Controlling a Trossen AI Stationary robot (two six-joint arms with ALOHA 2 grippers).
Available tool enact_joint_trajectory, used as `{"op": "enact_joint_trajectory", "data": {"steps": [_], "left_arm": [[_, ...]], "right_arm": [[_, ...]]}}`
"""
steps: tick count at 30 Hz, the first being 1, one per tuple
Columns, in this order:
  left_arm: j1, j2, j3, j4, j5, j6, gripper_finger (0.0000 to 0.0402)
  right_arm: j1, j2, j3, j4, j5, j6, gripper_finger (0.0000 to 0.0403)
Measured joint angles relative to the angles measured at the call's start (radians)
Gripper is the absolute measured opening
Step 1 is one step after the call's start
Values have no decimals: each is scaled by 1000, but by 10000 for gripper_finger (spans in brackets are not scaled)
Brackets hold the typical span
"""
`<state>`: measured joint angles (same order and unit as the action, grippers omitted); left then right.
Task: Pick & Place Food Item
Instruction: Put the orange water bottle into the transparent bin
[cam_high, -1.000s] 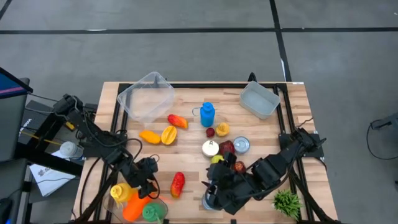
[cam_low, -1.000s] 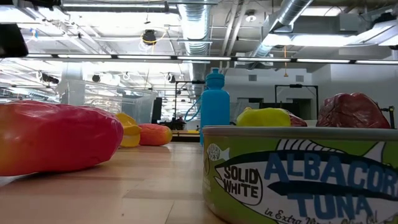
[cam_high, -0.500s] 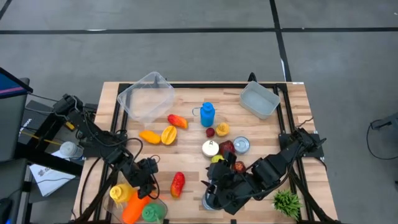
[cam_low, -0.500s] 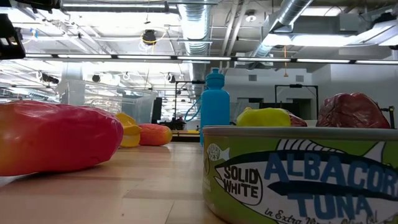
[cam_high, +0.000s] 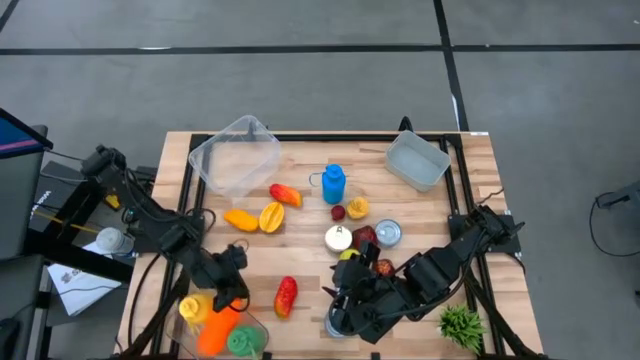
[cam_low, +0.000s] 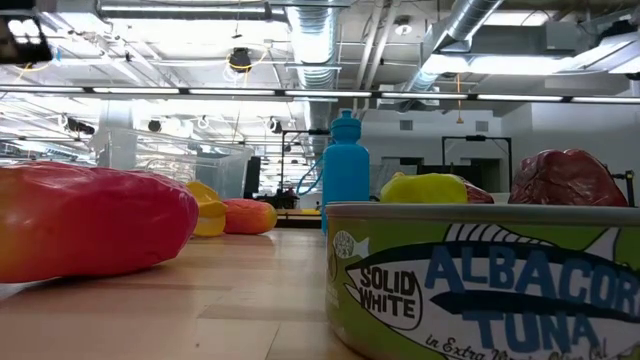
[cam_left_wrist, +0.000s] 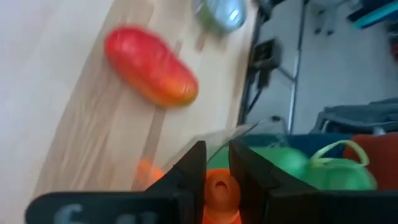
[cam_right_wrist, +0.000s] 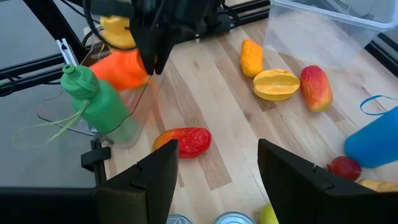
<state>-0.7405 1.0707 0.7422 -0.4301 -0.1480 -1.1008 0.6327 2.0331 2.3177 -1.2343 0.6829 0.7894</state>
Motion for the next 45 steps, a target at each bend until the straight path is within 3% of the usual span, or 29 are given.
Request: {"op": "enact_joint_trajectory", "data": {"steps": [7,13,26,45], "left_arm": [[-58,-116,0,11,-165,147,38],[-140,-126,0,12,-283,260,45],[-207,-96,0,-62,-385,416,40],[-206,-161,0,-124,-457,450,46]], "right_arm": [[-1,0,0,0,37,-3,210],[-3,0,0,0,37,-3,210],[-33,0,0,0,36,-3,210],[-54,0,0,0,33,-14,210]]}}
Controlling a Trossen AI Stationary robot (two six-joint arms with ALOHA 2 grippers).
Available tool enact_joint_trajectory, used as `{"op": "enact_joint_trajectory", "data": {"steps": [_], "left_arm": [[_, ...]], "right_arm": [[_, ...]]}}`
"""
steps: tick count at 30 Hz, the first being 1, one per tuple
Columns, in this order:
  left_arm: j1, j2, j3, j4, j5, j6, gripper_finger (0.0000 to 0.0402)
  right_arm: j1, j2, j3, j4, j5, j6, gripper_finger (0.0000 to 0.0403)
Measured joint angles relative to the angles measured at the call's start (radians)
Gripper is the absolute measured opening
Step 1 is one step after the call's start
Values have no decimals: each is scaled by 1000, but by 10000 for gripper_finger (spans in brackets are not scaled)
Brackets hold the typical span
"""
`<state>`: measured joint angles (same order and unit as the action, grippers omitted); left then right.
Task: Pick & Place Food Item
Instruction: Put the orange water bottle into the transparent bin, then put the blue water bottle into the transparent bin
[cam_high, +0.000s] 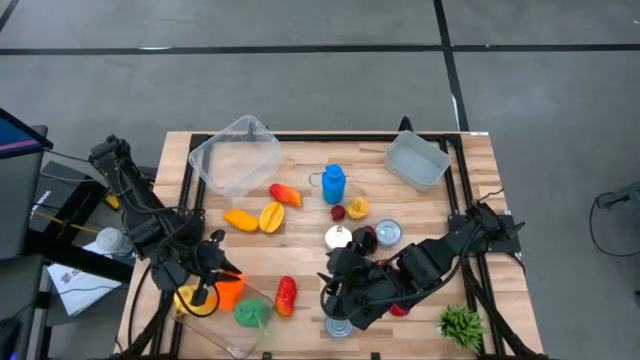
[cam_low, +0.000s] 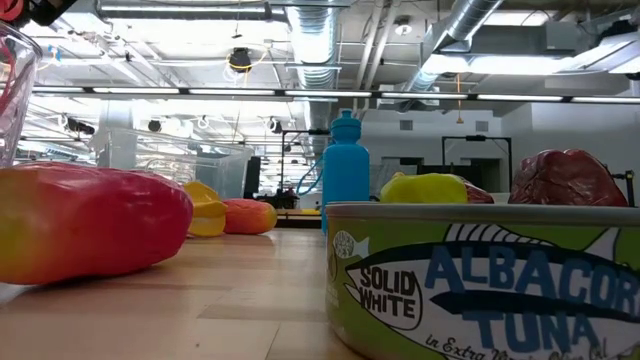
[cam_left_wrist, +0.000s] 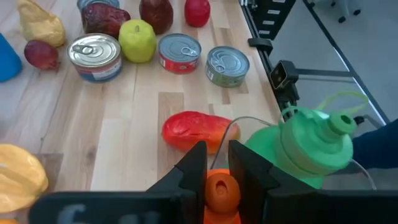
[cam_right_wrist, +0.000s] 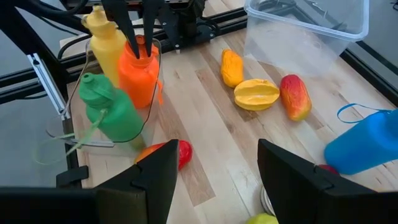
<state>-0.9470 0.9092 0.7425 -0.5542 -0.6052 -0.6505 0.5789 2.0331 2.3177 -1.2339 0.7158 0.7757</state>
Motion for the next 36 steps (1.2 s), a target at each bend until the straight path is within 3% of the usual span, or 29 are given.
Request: {"op": "enact_joint_trajectory", "data": {"steps": [6,21,36], "left_arm": [[0,0,0,1,16,19,52],[0,0,0,41,185,30,143],[0,-120,0,67,195,49,157]], "right_arm": [[3,0,0,0,0,3,210],[3,0,0,0,0,0,210],[-7,0,0,0,-1,16,211]]}}
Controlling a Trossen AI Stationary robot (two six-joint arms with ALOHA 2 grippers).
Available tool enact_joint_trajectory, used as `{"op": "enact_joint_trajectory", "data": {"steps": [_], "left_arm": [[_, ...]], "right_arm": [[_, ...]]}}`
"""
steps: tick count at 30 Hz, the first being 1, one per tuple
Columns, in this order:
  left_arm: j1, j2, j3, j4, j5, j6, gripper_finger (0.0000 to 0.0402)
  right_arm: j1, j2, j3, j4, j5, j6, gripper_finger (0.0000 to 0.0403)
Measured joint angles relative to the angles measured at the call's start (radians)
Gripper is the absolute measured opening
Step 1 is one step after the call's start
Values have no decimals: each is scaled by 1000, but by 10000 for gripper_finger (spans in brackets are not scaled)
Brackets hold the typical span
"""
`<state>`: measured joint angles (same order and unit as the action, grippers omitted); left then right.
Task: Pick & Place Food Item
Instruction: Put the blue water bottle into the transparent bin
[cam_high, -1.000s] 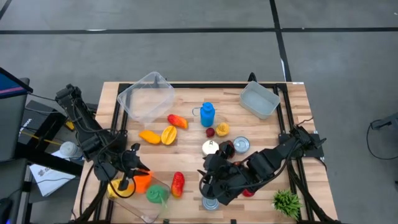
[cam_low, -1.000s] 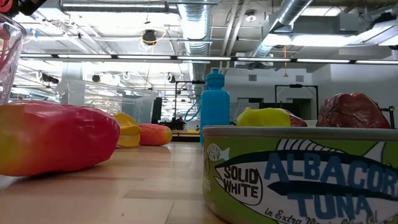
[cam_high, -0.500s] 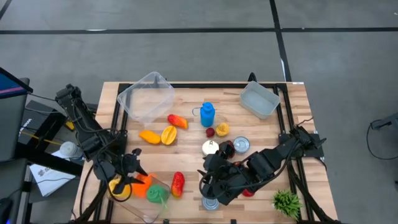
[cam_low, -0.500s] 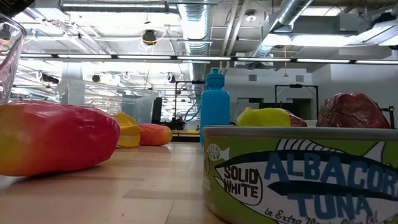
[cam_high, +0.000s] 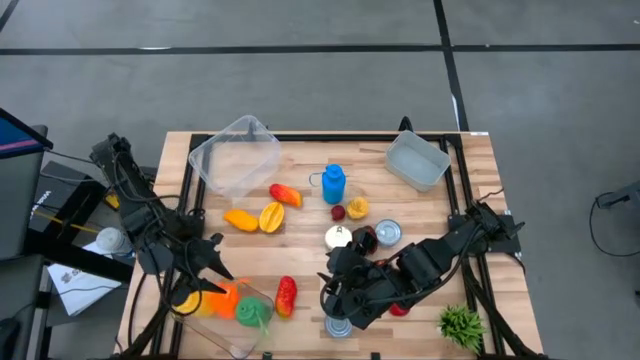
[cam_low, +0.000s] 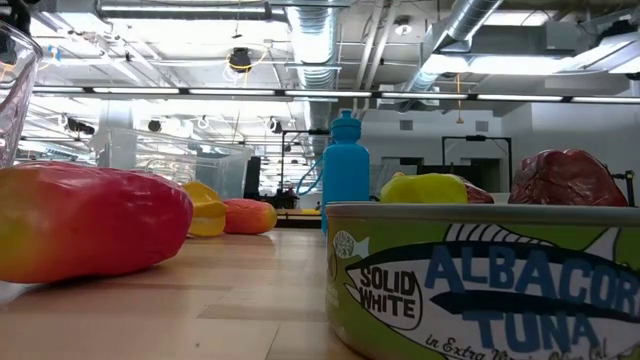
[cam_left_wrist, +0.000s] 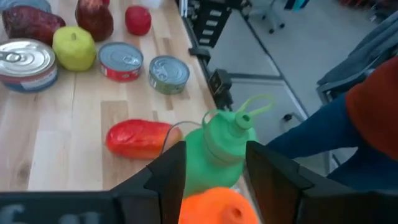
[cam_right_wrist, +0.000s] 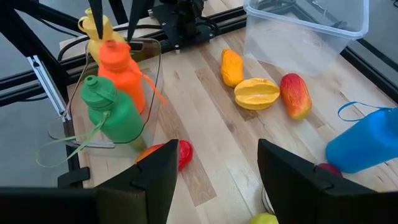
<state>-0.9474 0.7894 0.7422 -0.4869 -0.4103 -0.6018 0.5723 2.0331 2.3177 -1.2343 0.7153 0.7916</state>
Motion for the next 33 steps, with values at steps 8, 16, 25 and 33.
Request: {"op": "enact_joint_trajectory", "data": {"steps": [8,16,25,33], "left_arm": [[0,-82,0,54,-44,3,159],[1,-94,0,229,-237,156,159],[319,-11,77,307,-360,367,162],[855,205,106,353,218,408,227]], "right_arm": [[-46,0,0,-1,-4,19,229],[-84,0,0,-24,-5,26,255],[-78,-52,-1,-263,98,222,255],[-36,-118,-1,-335,134,237,255]]}}
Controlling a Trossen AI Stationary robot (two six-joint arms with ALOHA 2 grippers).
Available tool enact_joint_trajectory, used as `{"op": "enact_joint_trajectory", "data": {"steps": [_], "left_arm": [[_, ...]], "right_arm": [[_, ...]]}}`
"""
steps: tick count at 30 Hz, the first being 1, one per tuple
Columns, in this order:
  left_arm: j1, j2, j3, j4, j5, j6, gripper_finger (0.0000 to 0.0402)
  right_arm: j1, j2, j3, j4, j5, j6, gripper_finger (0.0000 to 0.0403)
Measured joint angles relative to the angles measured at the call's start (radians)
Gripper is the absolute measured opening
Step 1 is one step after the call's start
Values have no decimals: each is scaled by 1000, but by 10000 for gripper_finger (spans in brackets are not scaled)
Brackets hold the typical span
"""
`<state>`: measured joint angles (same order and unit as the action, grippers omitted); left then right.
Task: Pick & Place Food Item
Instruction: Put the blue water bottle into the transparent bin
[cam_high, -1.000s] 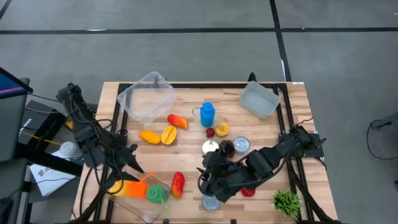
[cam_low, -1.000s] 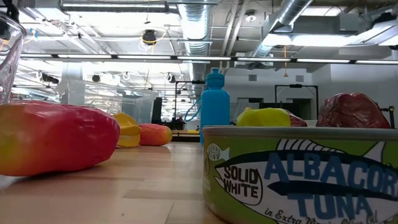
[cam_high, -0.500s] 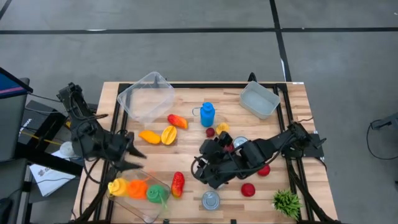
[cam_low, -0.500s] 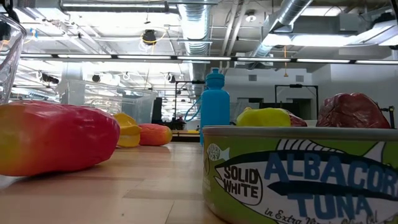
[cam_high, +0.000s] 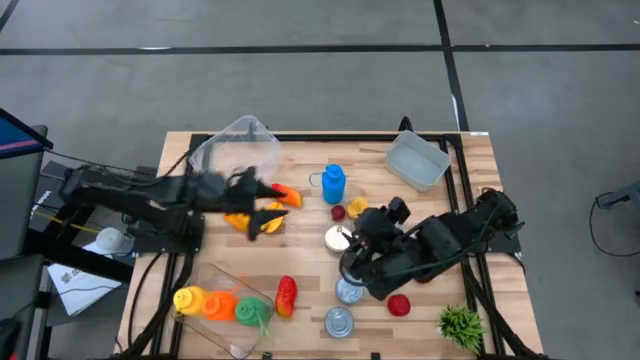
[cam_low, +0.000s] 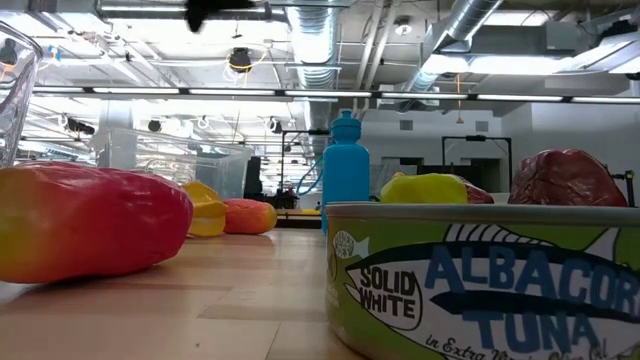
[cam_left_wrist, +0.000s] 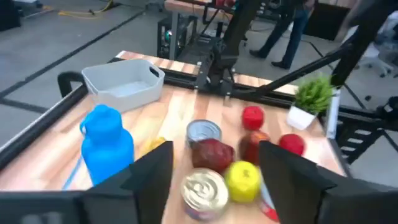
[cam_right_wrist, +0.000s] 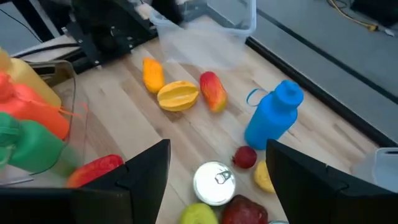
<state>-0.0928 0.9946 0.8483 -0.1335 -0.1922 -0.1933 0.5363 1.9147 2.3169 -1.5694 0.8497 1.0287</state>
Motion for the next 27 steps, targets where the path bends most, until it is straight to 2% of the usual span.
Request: {"op": "enact_joint_trajectory", "data": {"steps": [4,7,10,15,22,27], "left_arm": [[146,141,45,127,160,107,272],[214,248,100,163,194,193,293],[273,350,161,167,222,266,297],[351,490,207,207,277,292,294],[414,546,211,290,406,296,290],[414,601,212,300,428,324,289]], "right_arm": [[3,-35,0,-1,3,-42,255],[7,-63,0,-1,15,-74,255],[7,-97,0,-1,16,-104,255],[7,-133,0,-1,17,-161,255],[7,-183,0,-2,17,-251,255],[6,-205,0,-2,20,-281,255]]}}
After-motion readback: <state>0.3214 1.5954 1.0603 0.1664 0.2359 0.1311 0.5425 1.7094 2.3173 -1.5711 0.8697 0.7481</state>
